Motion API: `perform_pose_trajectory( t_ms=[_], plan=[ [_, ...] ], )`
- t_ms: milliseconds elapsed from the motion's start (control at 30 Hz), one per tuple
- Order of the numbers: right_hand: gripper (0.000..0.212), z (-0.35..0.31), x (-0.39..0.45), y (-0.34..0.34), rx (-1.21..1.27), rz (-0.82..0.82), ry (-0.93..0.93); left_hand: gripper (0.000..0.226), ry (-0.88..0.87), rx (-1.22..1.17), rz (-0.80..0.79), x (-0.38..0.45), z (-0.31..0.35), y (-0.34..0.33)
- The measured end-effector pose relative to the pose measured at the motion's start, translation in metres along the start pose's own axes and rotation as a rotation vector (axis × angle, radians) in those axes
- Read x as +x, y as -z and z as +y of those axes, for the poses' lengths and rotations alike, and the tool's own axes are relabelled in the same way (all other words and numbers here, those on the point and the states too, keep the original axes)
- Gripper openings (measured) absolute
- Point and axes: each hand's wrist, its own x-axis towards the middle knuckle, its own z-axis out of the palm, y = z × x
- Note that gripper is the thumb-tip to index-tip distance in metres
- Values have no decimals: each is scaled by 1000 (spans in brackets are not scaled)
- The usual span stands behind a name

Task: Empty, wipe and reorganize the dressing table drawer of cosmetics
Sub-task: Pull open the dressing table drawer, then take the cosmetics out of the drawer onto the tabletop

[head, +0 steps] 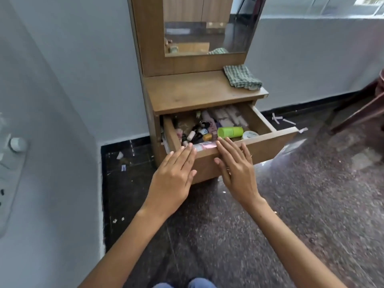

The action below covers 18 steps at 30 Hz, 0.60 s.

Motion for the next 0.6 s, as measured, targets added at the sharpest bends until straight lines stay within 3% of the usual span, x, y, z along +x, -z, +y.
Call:
perform_pose_trajectory(
  t_ms=[400, 600],
  plan=[
    [37, -14, -42, 28, 71, 62, -50, 51, 9, -32, -66, -33, 35, 15],
    [33, -14, -28, 34, 104, 66, -43, 51, -41, -168, -49, -23, 22, 31]
  ],
)
